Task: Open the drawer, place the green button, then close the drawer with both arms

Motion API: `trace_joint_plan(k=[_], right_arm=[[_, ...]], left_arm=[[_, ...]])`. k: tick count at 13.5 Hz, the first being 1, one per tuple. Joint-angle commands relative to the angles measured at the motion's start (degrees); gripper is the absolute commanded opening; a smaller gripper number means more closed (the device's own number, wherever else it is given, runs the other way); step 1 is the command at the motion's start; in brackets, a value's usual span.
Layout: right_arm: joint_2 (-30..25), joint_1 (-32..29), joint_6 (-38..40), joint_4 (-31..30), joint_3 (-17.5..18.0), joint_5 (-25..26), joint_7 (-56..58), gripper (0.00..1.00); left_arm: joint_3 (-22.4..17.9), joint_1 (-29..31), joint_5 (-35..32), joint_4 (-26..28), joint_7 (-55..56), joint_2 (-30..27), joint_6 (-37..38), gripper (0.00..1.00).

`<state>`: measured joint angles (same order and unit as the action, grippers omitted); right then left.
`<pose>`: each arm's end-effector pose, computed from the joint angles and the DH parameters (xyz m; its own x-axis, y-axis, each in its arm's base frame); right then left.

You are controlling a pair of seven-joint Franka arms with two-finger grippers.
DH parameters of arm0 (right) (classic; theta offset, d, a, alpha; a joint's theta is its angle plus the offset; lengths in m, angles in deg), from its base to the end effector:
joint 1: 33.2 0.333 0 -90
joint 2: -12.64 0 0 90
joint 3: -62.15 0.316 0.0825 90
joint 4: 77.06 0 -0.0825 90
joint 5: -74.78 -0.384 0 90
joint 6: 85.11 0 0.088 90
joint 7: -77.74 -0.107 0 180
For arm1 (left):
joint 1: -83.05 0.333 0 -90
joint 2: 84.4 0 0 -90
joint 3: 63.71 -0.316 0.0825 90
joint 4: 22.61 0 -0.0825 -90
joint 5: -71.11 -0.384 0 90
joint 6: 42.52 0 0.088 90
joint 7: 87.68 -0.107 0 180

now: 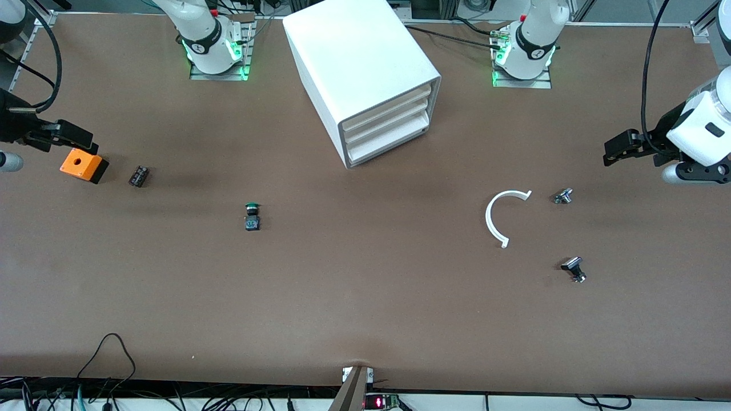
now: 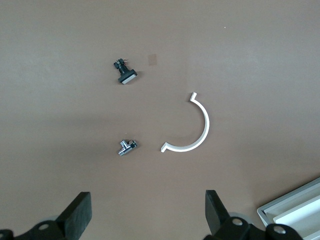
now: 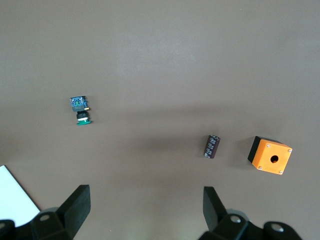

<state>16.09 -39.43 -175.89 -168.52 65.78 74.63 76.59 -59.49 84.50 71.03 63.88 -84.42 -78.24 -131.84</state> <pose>0.5704 -0.0266 0.5798 0.9953 -0.0652 -0.0720 -0.0657 -0.9978 -0.0050 0.5843 -0.0258 0.5912 0.9983 0.0086 -0.0581 0.0088 -1.0000 0.0032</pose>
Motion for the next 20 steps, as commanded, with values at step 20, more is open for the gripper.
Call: trace_joint_plan(k=[20], right_arm=[[3.5,0.0,-3.0,0.7,-0.4,0.2,-0.4,1.0]], left_arm=[[1.0,0.4,-0.2,-0.9,-0.4,-0.6,2.0,1.0]])
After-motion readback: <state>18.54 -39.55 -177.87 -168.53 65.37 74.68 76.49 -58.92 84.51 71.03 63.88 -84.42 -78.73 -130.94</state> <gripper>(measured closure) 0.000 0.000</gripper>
